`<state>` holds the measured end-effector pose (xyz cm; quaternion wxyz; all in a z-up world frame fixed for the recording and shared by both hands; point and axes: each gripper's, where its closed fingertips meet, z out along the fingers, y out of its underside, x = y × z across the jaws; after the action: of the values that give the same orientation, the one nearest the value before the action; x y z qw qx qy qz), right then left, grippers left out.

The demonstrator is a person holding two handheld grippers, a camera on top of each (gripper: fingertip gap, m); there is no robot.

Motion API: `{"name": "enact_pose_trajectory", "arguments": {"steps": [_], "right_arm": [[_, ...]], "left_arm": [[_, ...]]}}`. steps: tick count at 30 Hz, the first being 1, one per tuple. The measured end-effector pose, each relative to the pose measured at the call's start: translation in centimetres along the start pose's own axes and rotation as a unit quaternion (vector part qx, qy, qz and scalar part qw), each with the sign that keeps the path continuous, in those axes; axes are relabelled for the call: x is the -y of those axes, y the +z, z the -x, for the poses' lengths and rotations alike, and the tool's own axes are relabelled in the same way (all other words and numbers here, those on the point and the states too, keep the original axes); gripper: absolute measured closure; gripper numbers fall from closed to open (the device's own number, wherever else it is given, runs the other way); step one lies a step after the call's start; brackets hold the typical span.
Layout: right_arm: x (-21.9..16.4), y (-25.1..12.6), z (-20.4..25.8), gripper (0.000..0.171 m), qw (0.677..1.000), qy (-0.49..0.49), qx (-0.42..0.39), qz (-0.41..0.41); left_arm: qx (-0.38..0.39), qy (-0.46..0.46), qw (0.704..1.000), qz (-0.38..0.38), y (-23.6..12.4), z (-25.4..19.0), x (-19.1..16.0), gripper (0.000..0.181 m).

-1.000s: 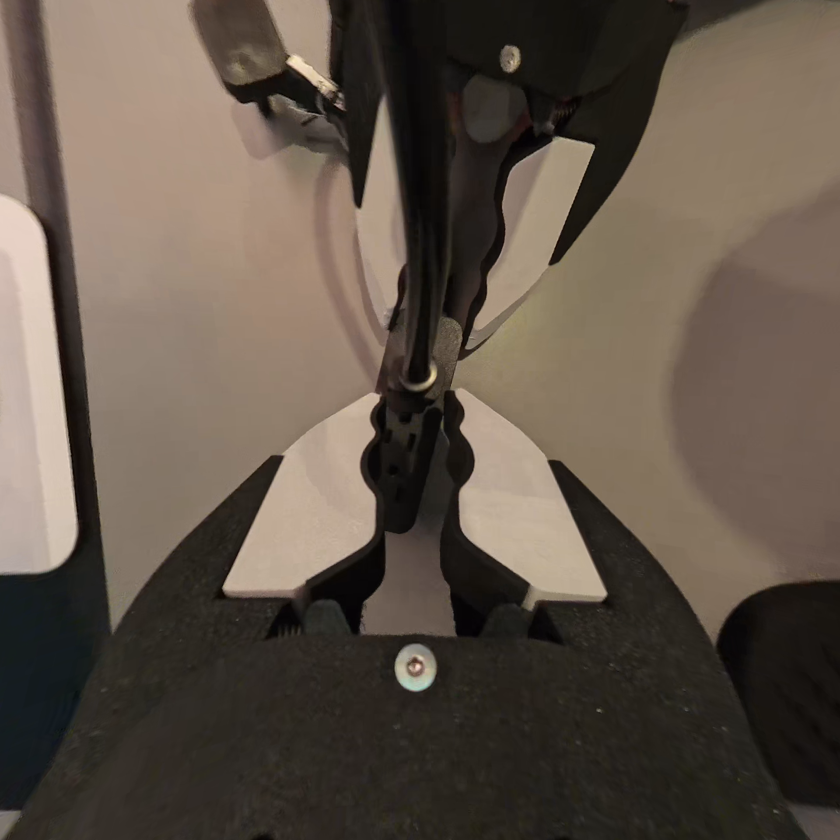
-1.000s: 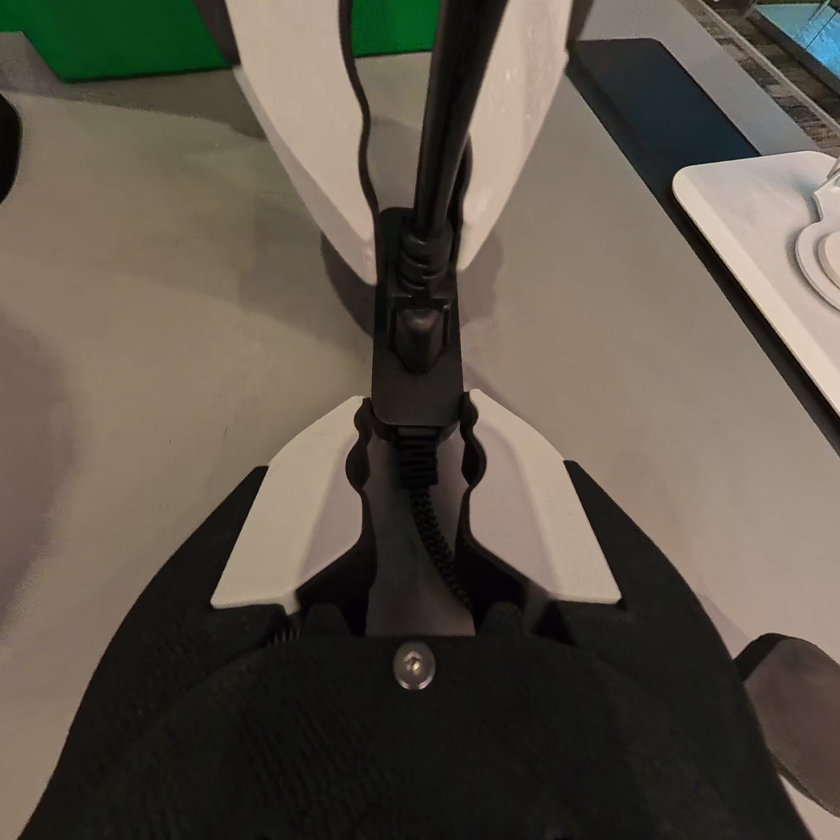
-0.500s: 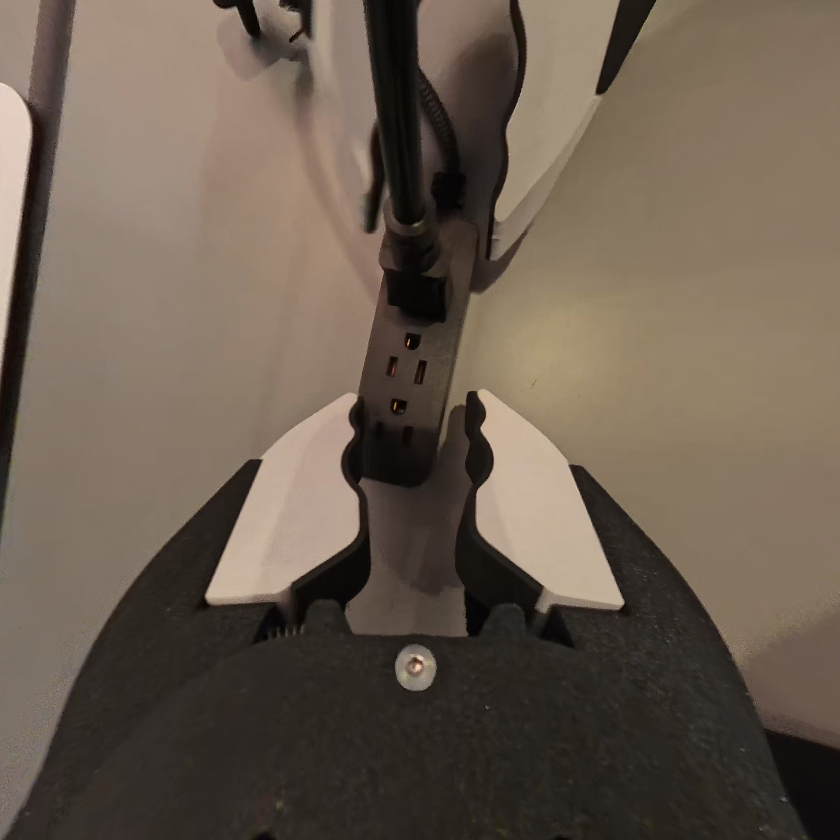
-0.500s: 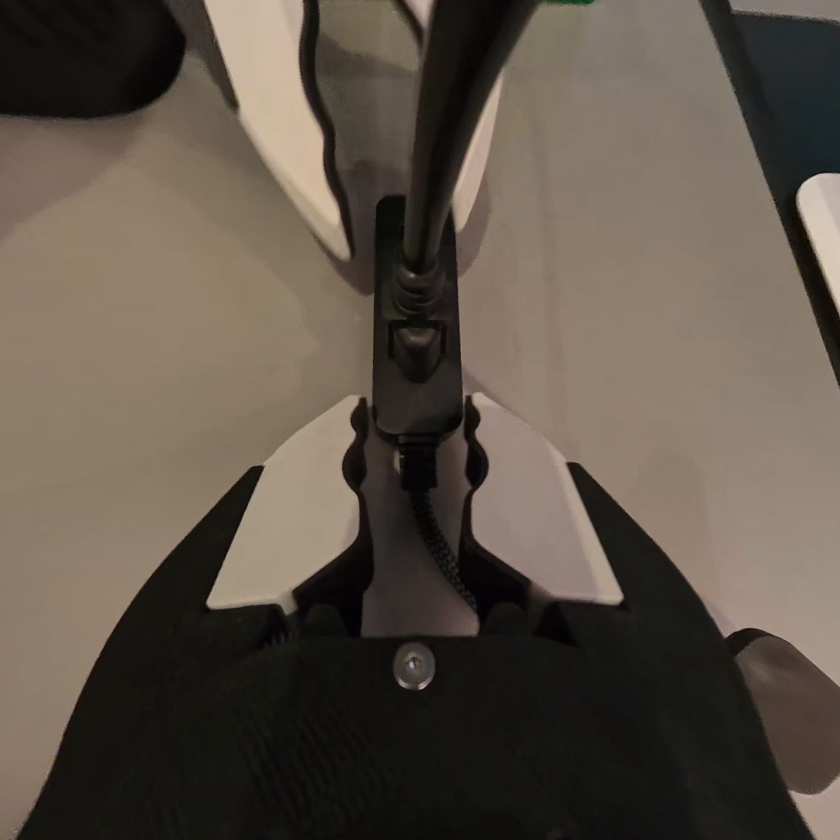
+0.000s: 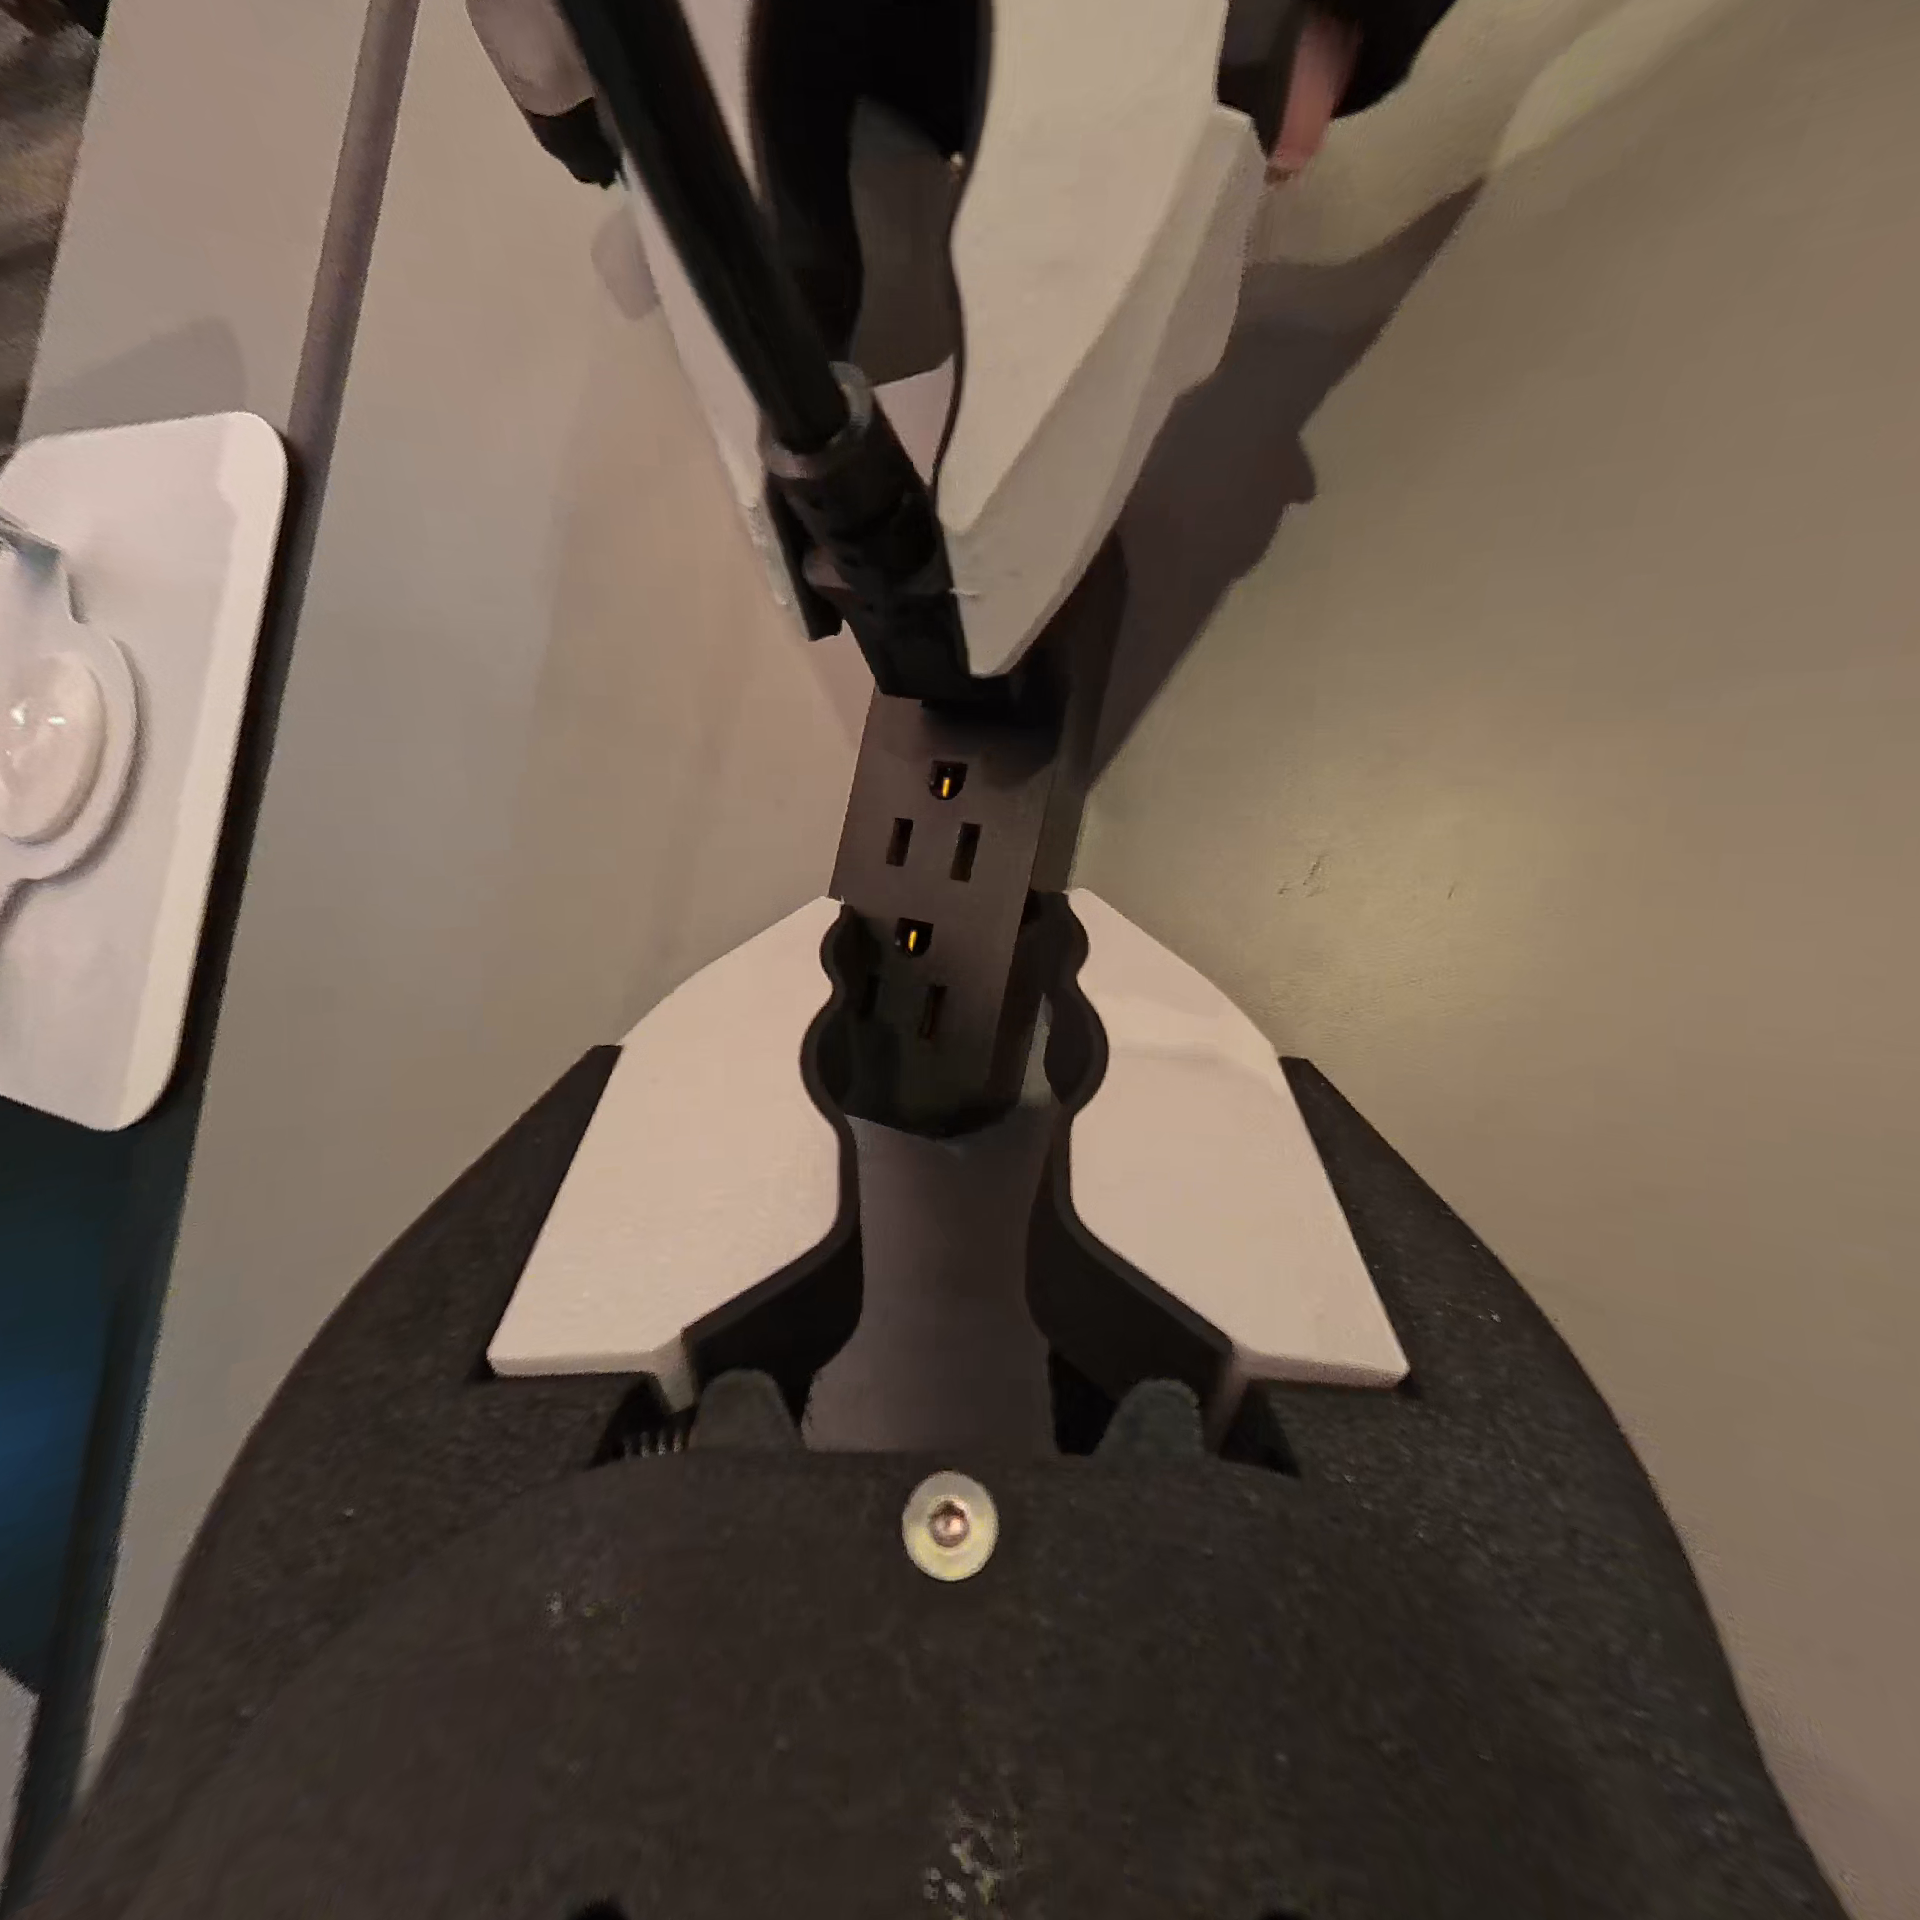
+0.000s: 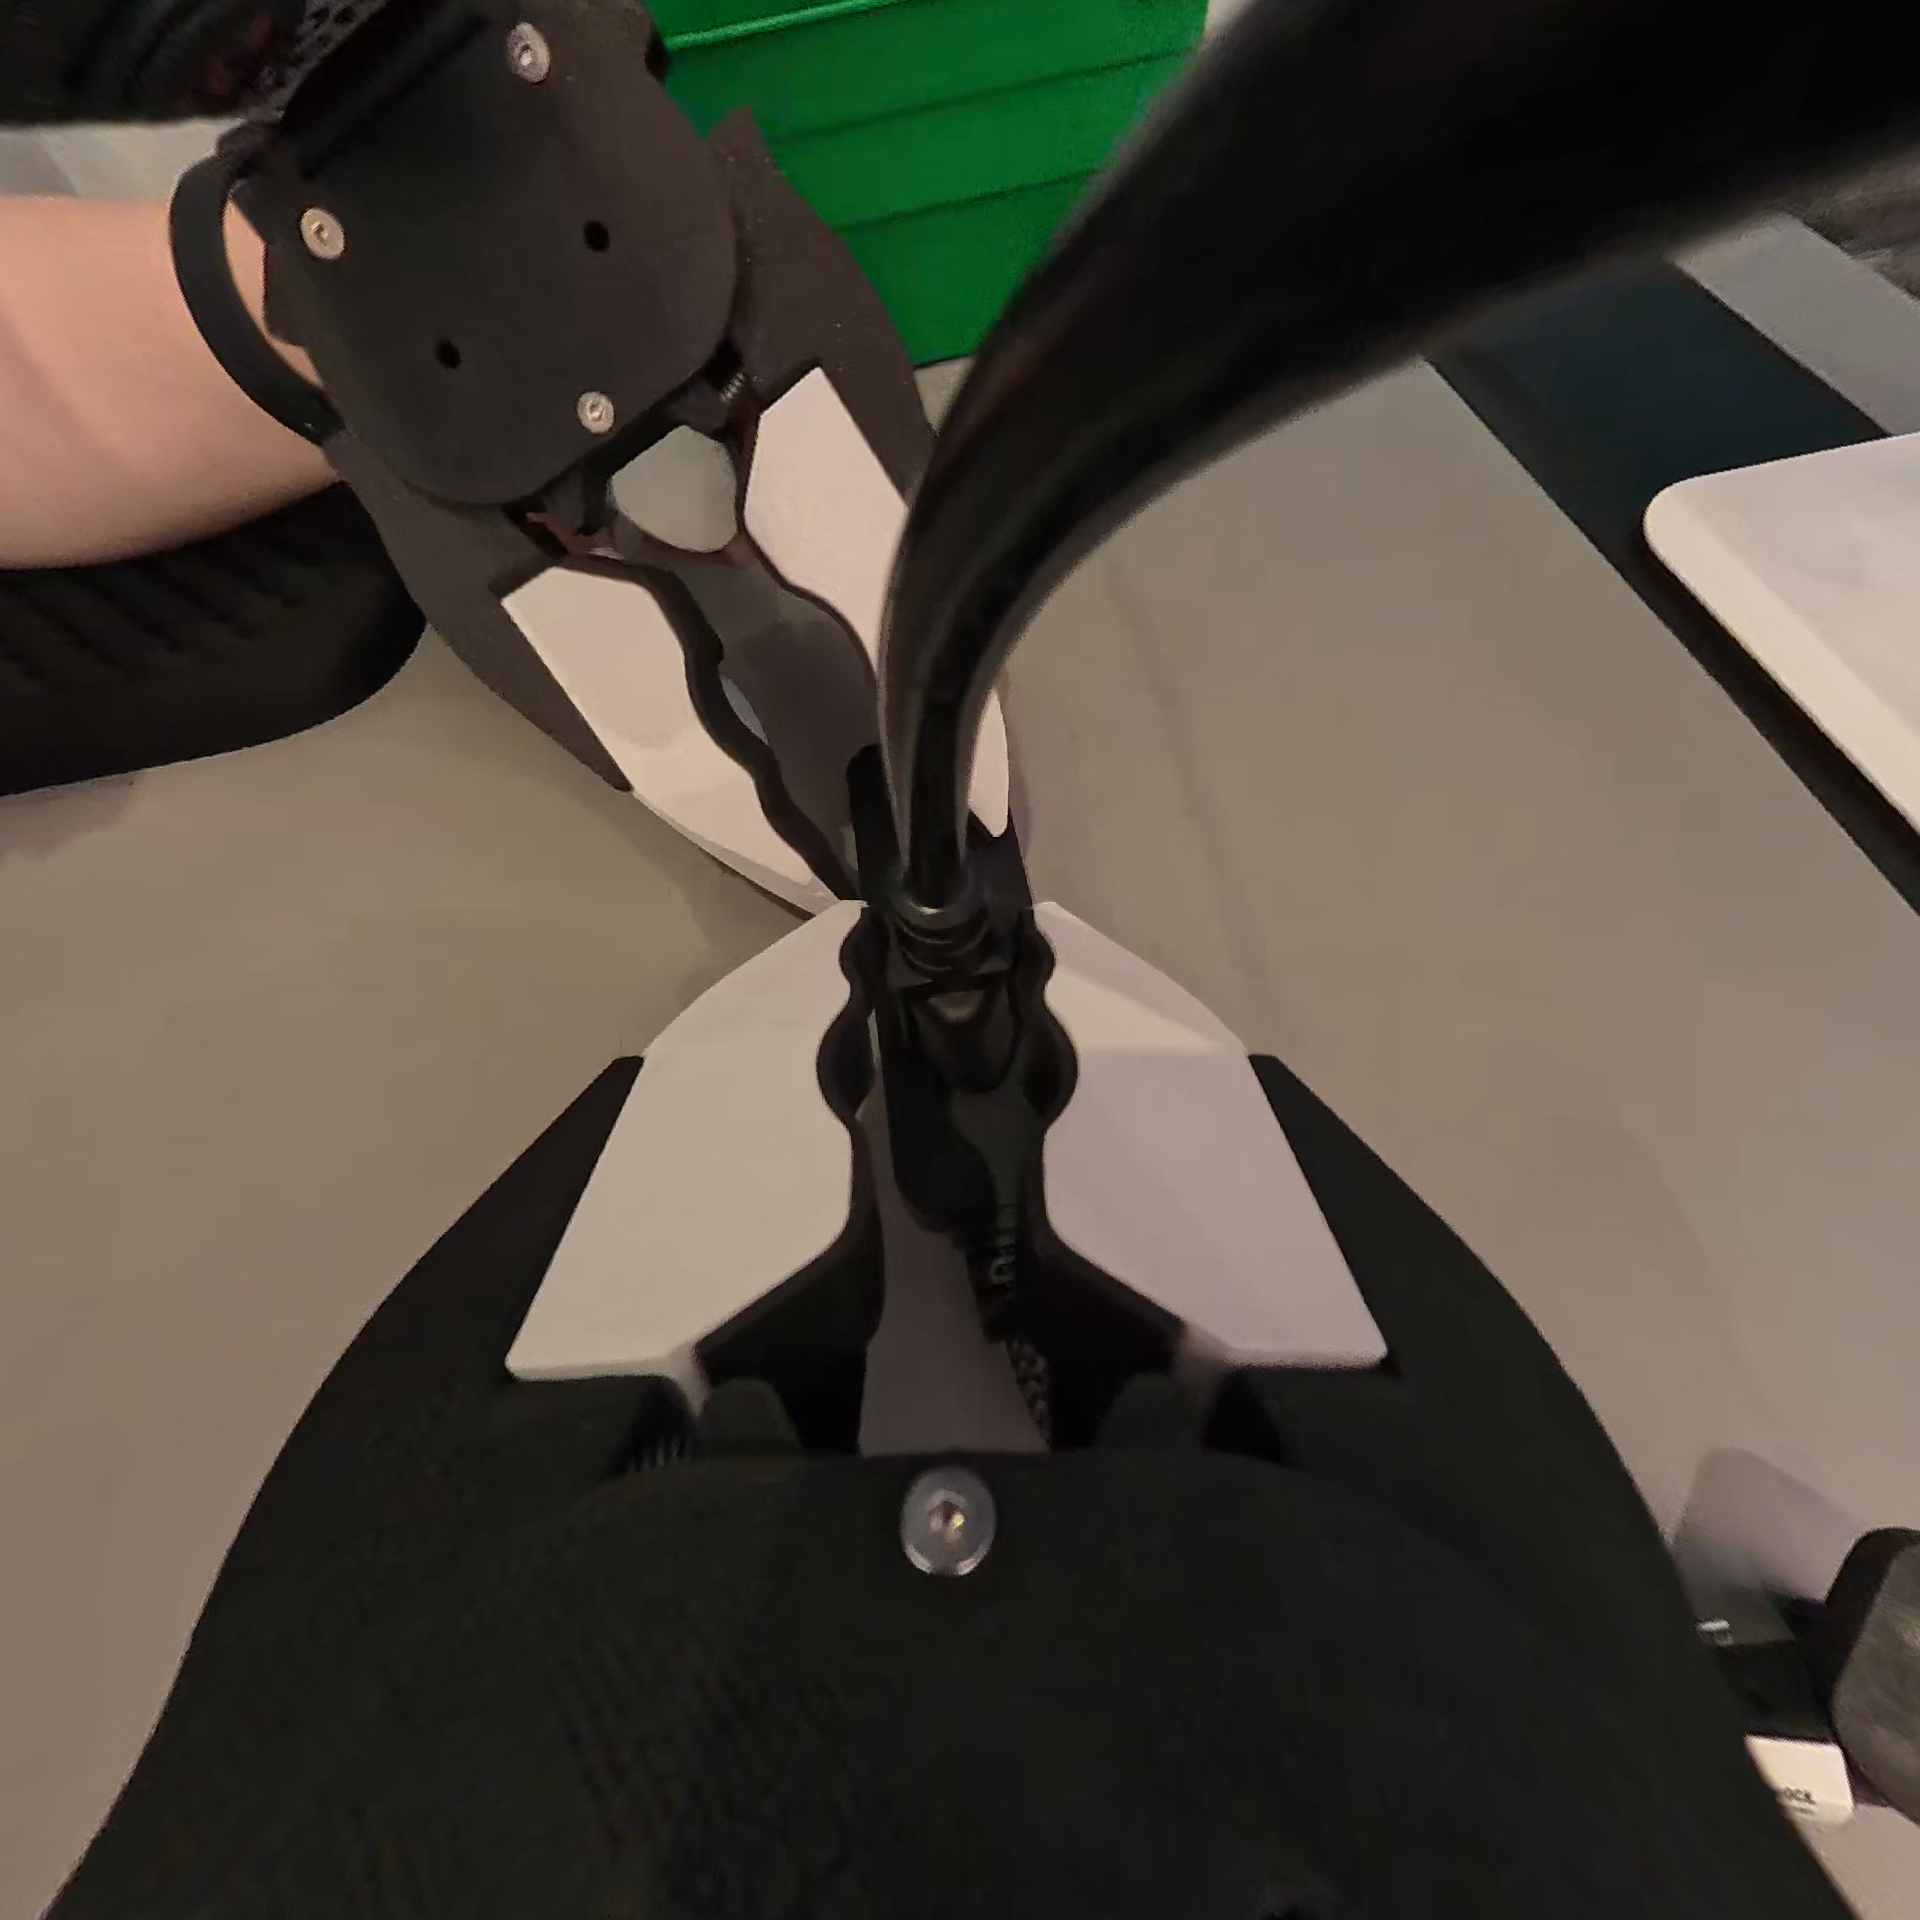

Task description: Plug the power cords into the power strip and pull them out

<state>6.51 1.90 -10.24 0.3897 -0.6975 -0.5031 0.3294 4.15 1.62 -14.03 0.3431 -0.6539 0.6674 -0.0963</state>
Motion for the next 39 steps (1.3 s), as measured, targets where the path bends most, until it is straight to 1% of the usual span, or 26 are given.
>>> {"name": "enact_pose_trajectory", "arguments": {"steps": [3,6,9,11,15,19,21,22,23,31,35,37,39], "right_arm": [[0.1,-0.1,-0.3,0.146,1.0,0.029,-0.001,-0.008],[0.2,-0.3,-0.7,0.146,0.997,0.071,0.004,-0.019],[0.1,-0.4,-0.8,0.145,0.996,0.091,0.011,-0.022],[0.0,-0.4,-0.6,0.145,0.997,0.08,0.01,-0.012],[-0.3,-0.5,-0.3,0.145,0.999,0.028,-0.006,0.017],[-0.2,-0.5,-0.3,0.144,0.999,0.03,-0.012,-0.007],[-0.3,-0.5,-0.2,0.137,0.999,0.03,-0.011,-0.01],[-0.3,-0.6,-0.4,0.139,0.999,0.025,-0.025,-0.008],[-0.2,-0.8,-0.6,0.146,0.999,0.014,-0.037,-0.007],[-0.1,-1.6,-0.5,0.146,0.992,-0.062,-0.063,0.092],[0.3,-2.7,-0.1,0.148,0.992,-0.022,-0.057,0.111],[-0.7,-3.7,0.4,0.145,0.986,-0.006,-0.06,0.155],[-1.2,-4.9,1.1,0.144,0.98,-0.019,-0.072,0.185]], "left_arm": [[0.003,0.004,1.0,-0.003,0.2,0.0,0.2,0.142],[0.015,0.018,1.0,-0.018,0.5,0.3,0.3,0.145],[0.014,0.011,1.0,-0.021,0.5,0.3,0.3,0.145],[0.014,0.017,0.999,-0.026,0.5,0.2,0.3,0.145],[0.024,0.026,0.999,-0.041,0.6,0.1,0.4,0.146],[0.017,0.002,0.998,-0.06,0.5,0.2,0.5,0.146],[0.013,-0.008,0.997,-0.071,0.5,0.2,0.5,0.146],[0.013,-0.011,0.997,-0.073,0.5,0.2,0.6,0.146],[0.012,-0.014,0.997,-0.075,0.5,0.2,0.6,0.146],[0.013,-0.004,0.997,-0.076,0.5,0.2,0.6,0.147],[0.01,-0.013,0.996,-0.086,0.4,0.2,0.6,0.147],[0.001,-0.028,0.995,-0.096,0.2,0.1,0.9,0.149],[-0.022,-0.055,0.99,-0.127,-0.3,-0.1,1.7,0.15]]}}
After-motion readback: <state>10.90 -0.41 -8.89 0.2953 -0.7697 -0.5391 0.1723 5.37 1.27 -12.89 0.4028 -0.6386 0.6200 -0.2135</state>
